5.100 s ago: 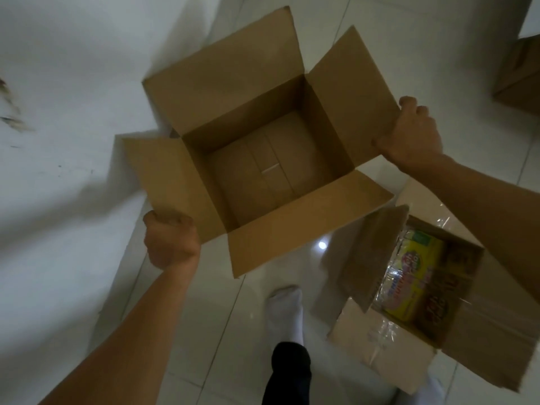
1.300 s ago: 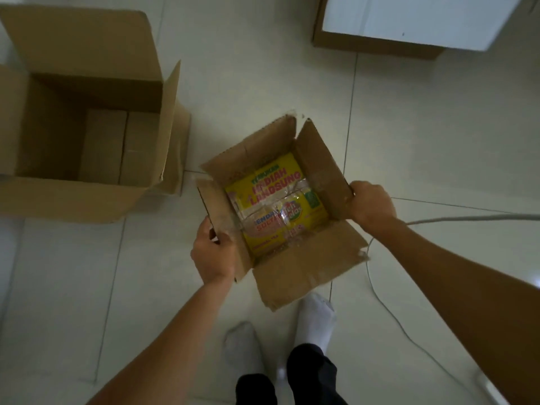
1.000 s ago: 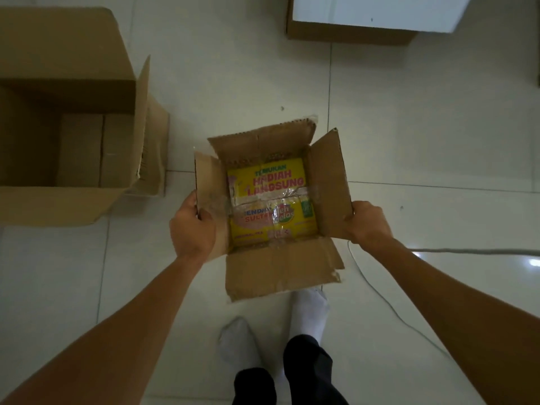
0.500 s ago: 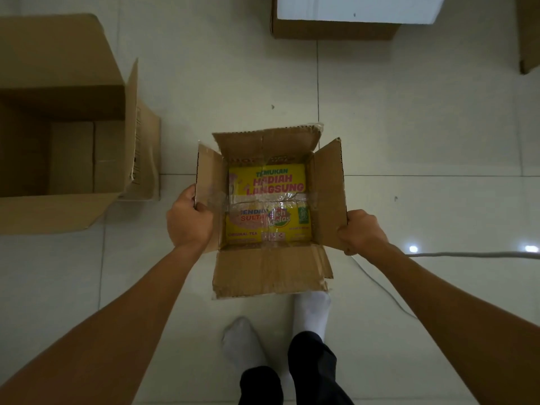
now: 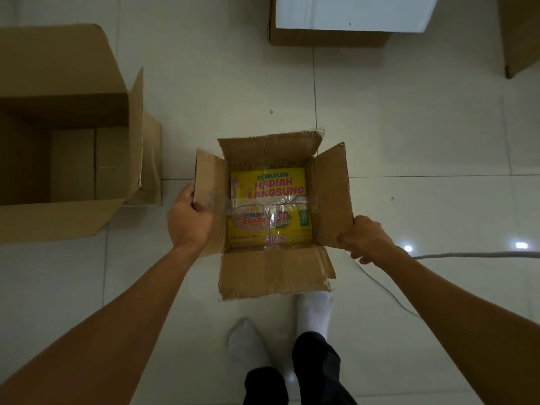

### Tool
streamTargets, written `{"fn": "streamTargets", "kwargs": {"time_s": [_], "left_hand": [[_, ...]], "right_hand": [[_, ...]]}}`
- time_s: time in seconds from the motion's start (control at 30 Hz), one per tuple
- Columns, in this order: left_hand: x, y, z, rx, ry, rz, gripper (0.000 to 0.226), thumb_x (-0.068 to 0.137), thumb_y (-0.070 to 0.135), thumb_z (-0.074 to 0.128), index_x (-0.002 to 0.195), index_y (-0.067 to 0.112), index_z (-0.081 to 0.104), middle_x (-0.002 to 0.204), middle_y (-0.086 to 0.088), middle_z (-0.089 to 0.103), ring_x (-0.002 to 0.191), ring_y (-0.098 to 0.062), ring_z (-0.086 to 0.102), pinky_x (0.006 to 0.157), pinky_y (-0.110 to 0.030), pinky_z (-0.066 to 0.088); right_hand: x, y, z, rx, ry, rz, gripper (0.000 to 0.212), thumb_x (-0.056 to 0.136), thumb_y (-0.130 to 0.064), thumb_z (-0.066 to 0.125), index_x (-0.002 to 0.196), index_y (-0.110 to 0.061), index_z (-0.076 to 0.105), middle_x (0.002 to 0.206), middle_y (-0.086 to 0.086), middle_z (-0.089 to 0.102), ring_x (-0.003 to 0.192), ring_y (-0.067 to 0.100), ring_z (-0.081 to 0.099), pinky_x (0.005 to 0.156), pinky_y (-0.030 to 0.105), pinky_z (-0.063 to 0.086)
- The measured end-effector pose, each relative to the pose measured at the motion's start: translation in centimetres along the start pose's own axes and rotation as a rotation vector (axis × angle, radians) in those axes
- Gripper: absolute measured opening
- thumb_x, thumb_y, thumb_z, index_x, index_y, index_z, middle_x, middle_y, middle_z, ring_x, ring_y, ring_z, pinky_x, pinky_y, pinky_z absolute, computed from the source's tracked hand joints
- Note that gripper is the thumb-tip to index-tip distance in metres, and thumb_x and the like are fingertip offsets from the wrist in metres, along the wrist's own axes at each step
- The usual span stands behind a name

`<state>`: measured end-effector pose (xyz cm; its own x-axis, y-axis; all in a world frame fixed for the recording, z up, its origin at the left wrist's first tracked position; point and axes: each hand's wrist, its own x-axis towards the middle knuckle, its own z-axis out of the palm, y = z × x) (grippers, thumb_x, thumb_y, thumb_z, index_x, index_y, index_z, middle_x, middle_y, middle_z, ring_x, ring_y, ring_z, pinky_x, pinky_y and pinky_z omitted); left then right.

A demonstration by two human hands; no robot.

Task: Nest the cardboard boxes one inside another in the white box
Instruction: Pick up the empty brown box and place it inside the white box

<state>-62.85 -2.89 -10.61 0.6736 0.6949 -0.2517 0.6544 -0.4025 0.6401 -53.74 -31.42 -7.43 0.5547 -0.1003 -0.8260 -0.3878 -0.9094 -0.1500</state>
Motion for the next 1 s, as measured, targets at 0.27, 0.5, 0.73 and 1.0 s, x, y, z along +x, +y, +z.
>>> {"fn": "streamTargets", "kwargs": {"time_s": [0.27,0.5,0.73,1.0], "left_hand": [[-0.9,1.4,-2.7,0.055,-0.091,-0.034,0.055,0.089,0.013,0.055,0.141,0.013,0.036,0.145,-0.009,0.041,0.131,-0.027,0.039,0.108,-0.038,0.033],[-5.4,1.0,-8.2,-0.067,-0.069,-0.06,0.045,0.087,0.011,0.055,0.131,0.016,0.048,0.129,-0.011,0.056,0.109,-0.024,0.056,0.094,-0.037,0.045],[-9.4,-0.4,-16.3,-0.154,0.079,-0.184,0.033,0.087,0.008,0.058,0.12,0.007,0.057,0.118,-0.013,0.062,0.108,-0.024,0.057,0.087,-0.025,0.039],[-5.1,-4.9,-25.1,-0.165,0.288,-0.232,0.023,0.083,0.009,0.06,0.106,0.008,0.062,0.099,-0.01,0.064,0.088,-0.02,0.055,0.077,-0.027,0.038]], "right_hand": [[-3.2,0.8,0.0,-0.093,0.261,-0.008,0.041,0.081,-0.016,0.059,0.112,-0.011,0.032,0.102,0.021,0.054,0.088,0.038,0.059,0.067,0.039,0.048],[-9.1,1.1,1.7,-0.153,0.284,0.024,0.045,0.08,-0.018,0.06,0.117,-0.009,0.035,0.107,0.019,0.051,0.079,0.031,0.052,0.064,0.036,0.048],[-16.2,-4.6,4.0,0.062,0.169,-0.179,0.04,0.078,-0.026,0.063,0.111,-0.009,0.049,0.104,0.014,0.063,0.093,0.032,0.06,0.073,0.035,0.05],[-20.2,-17.7,9.6,0.279,0.0,-0.434,0.03,0.077,-0.033,0.067,0.098,-0.018,0.052,0.092,0.007,0.062,0.086,0.026,0.061,0.073,0.037,0.049]]}}
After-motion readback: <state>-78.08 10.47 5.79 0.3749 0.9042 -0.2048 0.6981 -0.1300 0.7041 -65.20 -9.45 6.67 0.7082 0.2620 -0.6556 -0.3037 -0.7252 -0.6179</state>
